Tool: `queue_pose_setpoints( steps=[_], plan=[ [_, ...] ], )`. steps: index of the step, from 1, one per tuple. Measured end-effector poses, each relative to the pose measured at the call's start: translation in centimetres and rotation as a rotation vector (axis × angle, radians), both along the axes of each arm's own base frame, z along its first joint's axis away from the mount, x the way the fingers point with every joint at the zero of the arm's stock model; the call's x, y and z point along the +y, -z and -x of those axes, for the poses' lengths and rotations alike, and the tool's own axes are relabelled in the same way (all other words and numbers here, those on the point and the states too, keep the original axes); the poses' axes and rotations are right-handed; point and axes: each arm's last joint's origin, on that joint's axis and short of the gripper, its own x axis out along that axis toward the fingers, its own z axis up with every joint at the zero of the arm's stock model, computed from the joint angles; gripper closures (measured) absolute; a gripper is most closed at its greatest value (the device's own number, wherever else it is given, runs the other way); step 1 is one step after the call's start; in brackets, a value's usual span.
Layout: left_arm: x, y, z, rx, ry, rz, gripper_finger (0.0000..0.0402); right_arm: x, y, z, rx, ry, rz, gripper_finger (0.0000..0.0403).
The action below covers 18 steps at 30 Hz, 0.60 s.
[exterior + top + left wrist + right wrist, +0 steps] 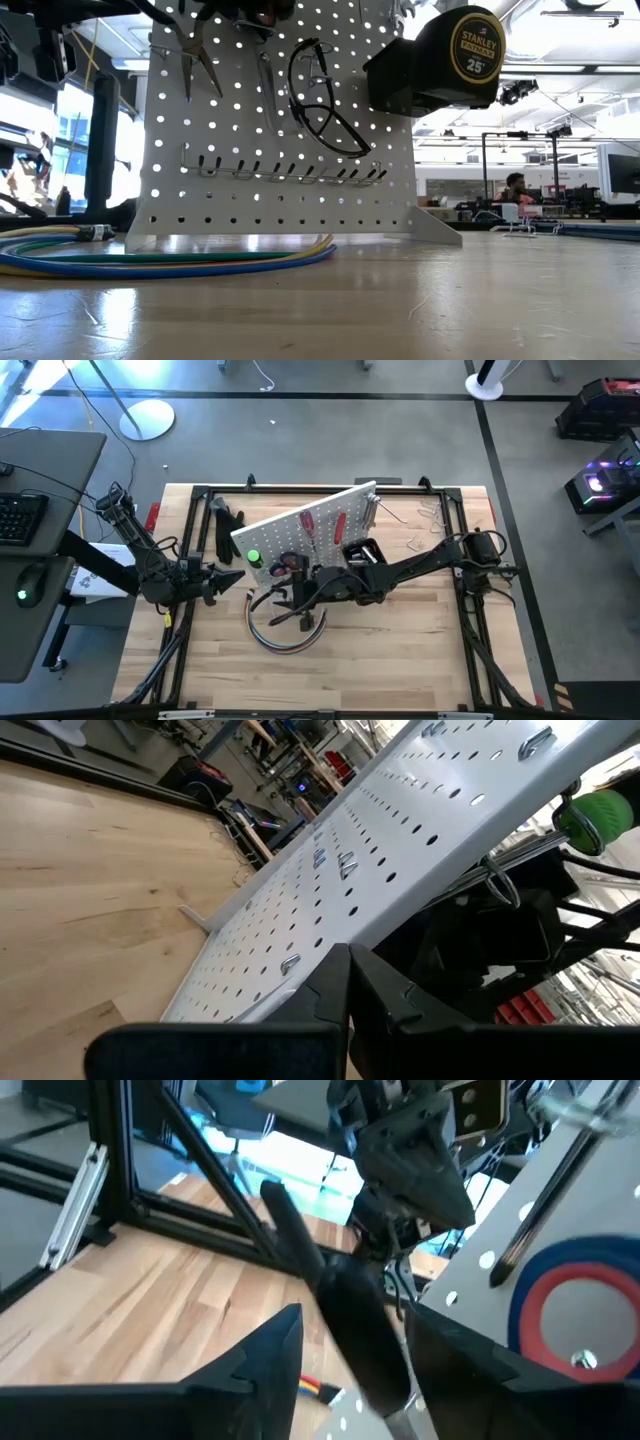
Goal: Hang tools onto peg board
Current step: Hang the plier on the peg board
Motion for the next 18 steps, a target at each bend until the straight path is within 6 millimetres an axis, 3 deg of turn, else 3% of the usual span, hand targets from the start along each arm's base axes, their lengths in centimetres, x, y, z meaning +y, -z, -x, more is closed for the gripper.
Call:
queue_pose_setpoints(
  steps=[5,18],
  plan=[
    [0.00,0.00,0.00,0.000,0.000,0.000,0.0402,-0.03,0.19,0.05,0.019,0.006,0.008,0.0236],
    [0.00,0.06,0.00,0.005,0.000,-0.007,0.0402,-0.20,0.69,0.20,0.071,0.039,0.072,0.0316]
  ],
)
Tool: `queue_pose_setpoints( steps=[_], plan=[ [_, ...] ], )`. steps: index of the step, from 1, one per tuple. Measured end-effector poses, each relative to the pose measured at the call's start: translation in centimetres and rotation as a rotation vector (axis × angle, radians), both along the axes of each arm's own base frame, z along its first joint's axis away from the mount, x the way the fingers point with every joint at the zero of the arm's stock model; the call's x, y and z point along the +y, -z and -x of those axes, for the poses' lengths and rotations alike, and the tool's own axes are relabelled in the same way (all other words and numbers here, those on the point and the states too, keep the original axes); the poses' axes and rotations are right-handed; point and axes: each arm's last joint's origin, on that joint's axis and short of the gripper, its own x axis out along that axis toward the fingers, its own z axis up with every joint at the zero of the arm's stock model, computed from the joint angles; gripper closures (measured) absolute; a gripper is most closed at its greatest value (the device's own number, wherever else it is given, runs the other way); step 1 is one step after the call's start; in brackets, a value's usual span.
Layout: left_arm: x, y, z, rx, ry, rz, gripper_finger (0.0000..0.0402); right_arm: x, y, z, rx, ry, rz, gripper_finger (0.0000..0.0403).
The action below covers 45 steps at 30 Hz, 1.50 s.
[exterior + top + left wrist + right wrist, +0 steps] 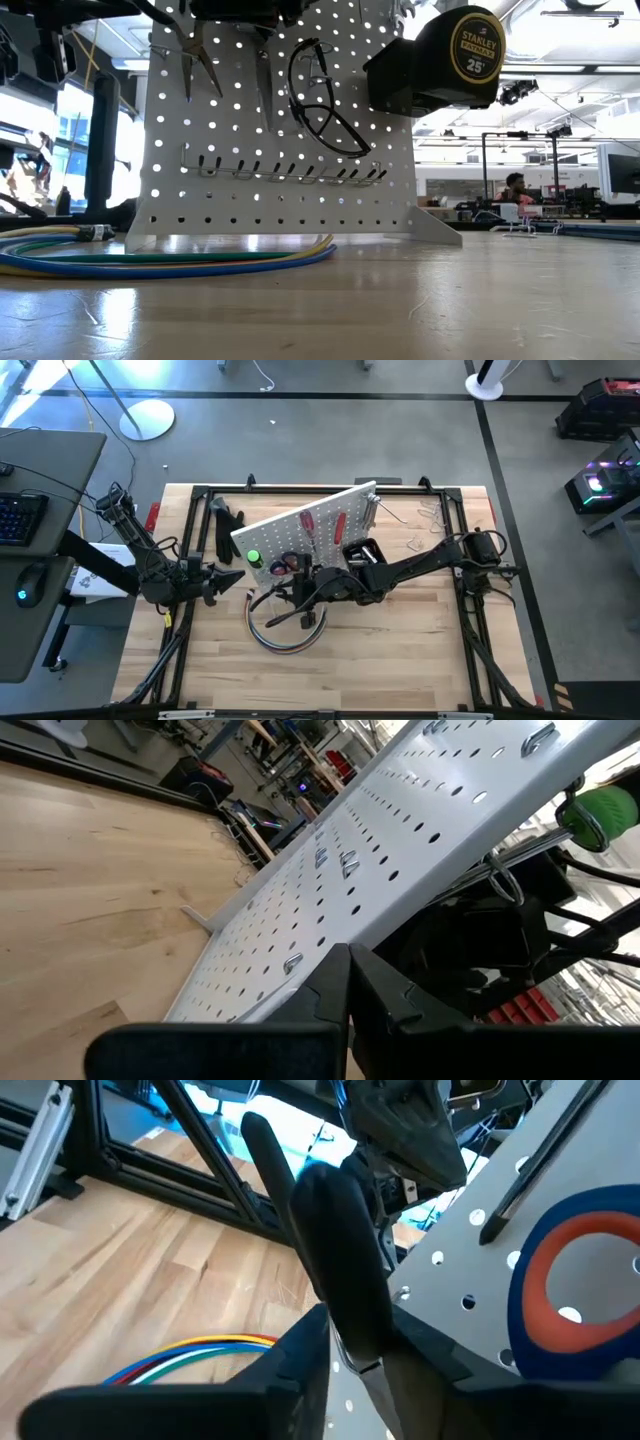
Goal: Hang tools onto peg board
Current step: Hang the plier on the peg board
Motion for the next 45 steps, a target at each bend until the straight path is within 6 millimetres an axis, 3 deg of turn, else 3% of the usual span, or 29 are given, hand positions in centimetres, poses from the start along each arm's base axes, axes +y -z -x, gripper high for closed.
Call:
queue_pose_setpoints(
  steps=[6,24,36,45],
  plan=[
    [0.0,0.0,0.0,0.000,0.000,0.000,0.0402,-0.1,0.0,0.0,0.003,0.018,0.018,0.0376],
    [0.0,0.0,0.0,0.000,0.000,0.000,0.0401,0.1,-0.4,-0.1,-0.052,0.046,-0.088,0.0376],
    [0.0,0.0,0.0,0.003,0.000,-0.003,0.0401,-0.1,-2.3,0.6,-0.105,0.061,-0.159,0.0376],
    [-0.2,0.3,-0.2,0.018,-0.002,-0.021,0.0402,0.1,-1.7,0.7,-0.044,0.021,-0.192,0.0376]
  ],
)
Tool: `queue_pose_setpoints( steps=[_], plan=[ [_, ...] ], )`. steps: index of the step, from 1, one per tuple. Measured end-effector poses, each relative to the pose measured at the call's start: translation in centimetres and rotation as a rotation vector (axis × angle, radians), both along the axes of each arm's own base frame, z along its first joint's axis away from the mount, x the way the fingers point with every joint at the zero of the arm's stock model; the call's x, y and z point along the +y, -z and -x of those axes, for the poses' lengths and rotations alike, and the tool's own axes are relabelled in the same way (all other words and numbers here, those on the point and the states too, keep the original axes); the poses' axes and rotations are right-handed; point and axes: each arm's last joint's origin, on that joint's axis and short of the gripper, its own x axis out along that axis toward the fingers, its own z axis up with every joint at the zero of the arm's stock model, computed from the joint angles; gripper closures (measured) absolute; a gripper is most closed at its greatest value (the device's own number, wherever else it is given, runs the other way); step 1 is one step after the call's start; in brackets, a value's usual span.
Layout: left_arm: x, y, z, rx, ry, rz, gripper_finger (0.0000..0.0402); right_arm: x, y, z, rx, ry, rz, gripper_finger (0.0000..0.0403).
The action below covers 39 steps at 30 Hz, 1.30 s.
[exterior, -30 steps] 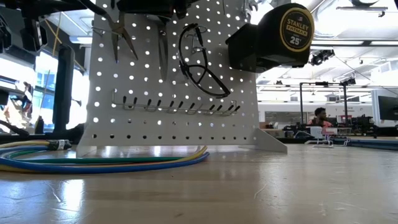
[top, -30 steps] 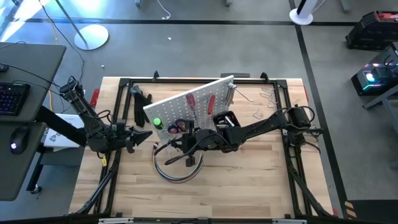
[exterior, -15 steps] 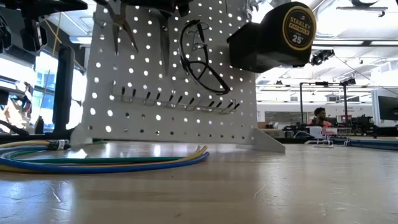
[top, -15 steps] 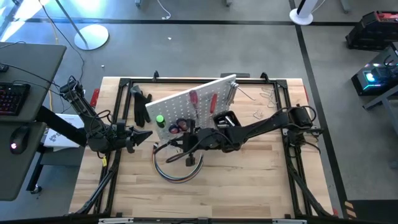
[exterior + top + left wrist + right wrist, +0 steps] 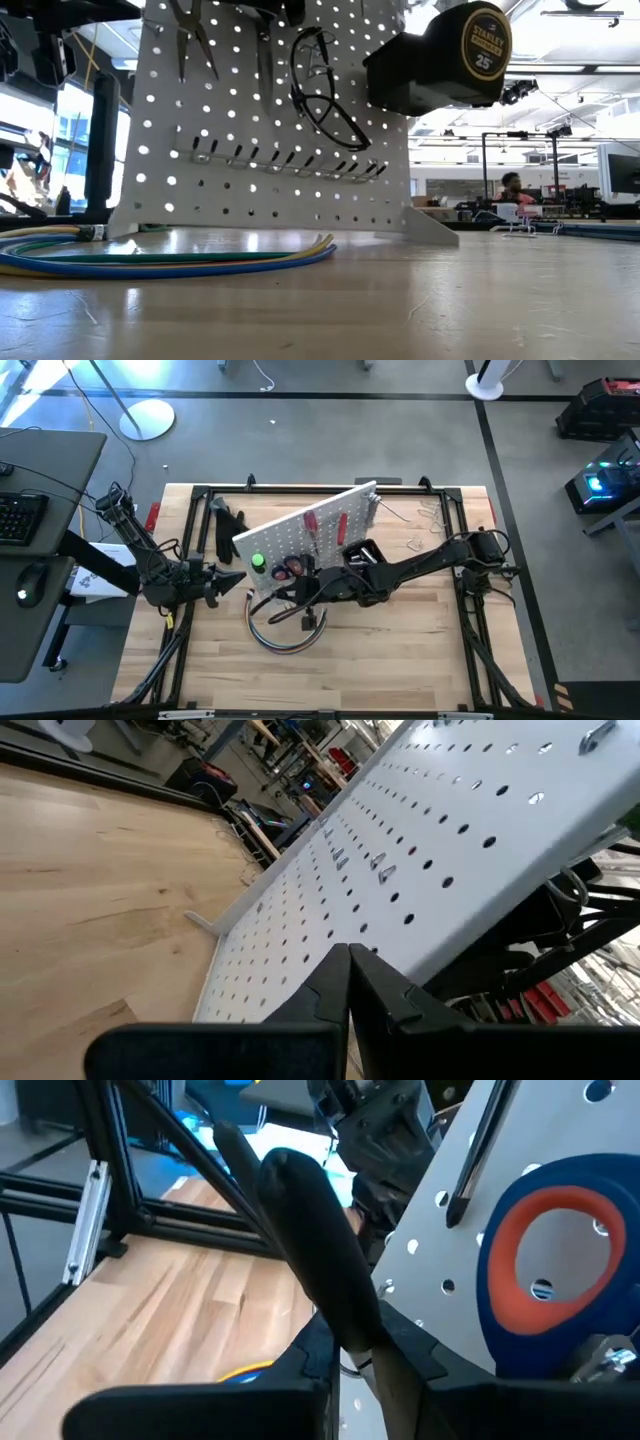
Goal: Hang tools onto peg board
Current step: Hang the plier on the peg board
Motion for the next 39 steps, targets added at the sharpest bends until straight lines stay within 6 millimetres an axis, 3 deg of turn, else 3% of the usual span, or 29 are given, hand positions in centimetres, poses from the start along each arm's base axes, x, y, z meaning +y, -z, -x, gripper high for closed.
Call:
queue_pose_setpoints(
  steps=[9,18,23,27,39],
  plan=[
    [-0.8,0.9,-0.6,0.029,0.010,-0.005,0.0401,-0.1,1.3,-0.5,0.045,0.027,-0.028,0.0376],
    [-2.7,0.8,-0.2,0.006,0.180,0.052,0.0402,-0.2,1.6,-0.6,0.046,0.046,-0.042,0.0376],
    [-2.5,0.6,0.1,-0.011,0.110,0.044,0.0402,-0.3,1.6,-0.7,0.045,0.050,-0.052,0.0376],
    [-2.2,0.7,-0.6,-0.009,0.154,0.087,0.0401,-0.3,1.6,-0.7,0.046,0.054,-0.060,0.0376],
    [-0.7,0.7,-2.2,0.018,0.065,-0.002,0.0402,-0.6,1.7,-0.7,0.049,0.074,-0.185,0.0376]
  ],
)
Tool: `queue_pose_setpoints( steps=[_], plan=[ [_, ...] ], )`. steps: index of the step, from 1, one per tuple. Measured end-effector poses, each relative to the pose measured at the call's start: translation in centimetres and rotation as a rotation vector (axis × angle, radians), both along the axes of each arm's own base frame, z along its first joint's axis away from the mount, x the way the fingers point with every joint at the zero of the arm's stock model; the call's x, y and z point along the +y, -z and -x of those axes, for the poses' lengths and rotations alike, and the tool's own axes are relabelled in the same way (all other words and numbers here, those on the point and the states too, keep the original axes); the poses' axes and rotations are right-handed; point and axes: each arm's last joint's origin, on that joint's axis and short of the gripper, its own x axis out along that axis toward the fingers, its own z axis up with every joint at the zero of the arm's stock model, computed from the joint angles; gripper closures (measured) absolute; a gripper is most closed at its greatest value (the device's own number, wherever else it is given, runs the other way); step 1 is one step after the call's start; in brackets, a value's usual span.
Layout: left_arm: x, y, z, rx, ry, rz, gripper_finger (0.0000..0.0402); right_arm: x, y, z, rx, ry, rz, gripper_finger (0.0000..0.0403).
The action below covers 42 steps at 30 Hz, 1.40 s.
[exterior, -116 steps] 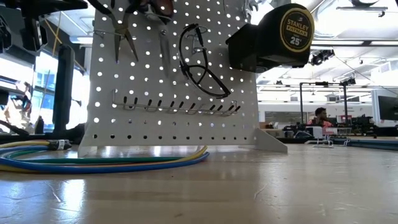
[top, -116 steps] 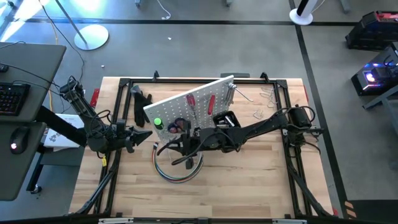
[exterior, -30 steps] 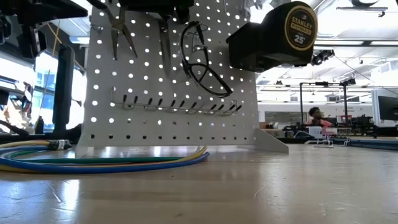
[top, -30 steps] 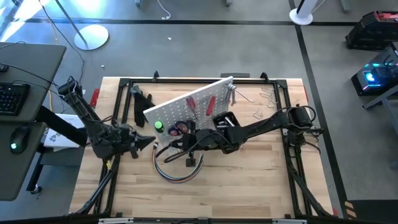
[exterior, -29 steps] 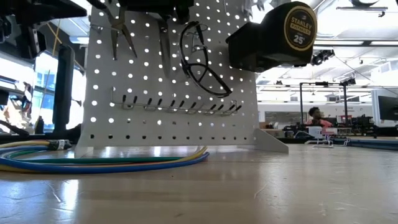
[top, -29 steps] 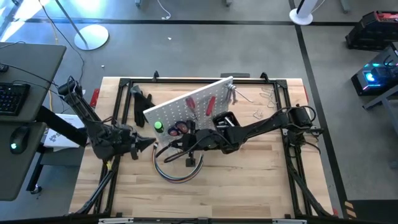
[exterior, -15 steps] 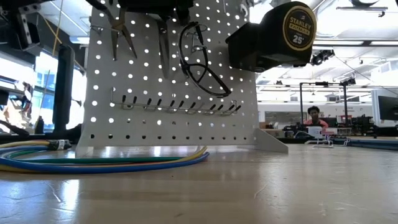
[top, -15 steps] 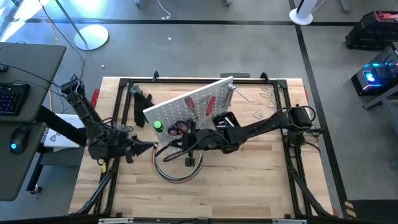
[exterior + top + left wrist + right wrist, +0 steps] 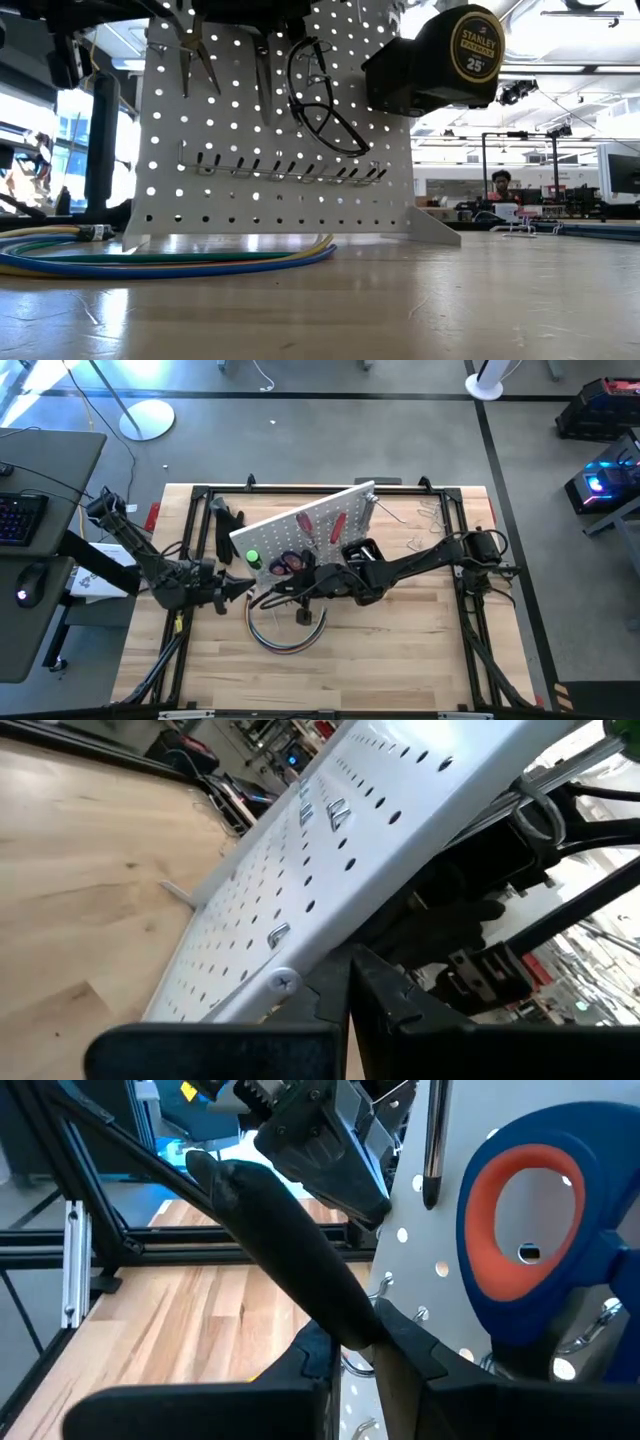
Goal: Hang tools onto peg board
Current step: Hang the plier on the peg board
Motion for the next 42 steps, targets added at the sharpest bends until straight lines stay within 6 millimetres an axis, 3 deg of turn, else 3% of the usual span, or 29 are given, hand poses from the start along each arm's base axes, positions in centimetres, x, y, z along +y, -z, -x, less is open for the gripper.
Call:
queue_pose_setpoints(
  steps=[9,21,25,29,42],
  plan=[
    [1.0,0.6,-0.7,0.060,-0.071,-0.050,0.0402,0.2,0.0,-0.2,-0.040,0.014,0.049,0.0376],
    [0.4,2.4,-1.6,0.126,-0.084,-0.053,0.0402,0.5,-0.2,-0.1,-0.071,0.110,0.039,0.0376],
    [0.1,2.8,-1.9,0.127,-0.082,-0.027,0.0402,1.1,-0.2,-0.1,-0.061,0.003,0.050,0.0376],
    [-0.1,2.8,-2.0,0.128,-0.065,-0.018,0.0402,1.9,-0.4,0.1,-0.070,0.051,0.073,0.0376],
    [0.0,2.9,-2.0,0.130,-0.075,-0.023,0.0402,1.4,-0.6,0.0,-0.085,0.083,0.068,0.0377]
  ],
)
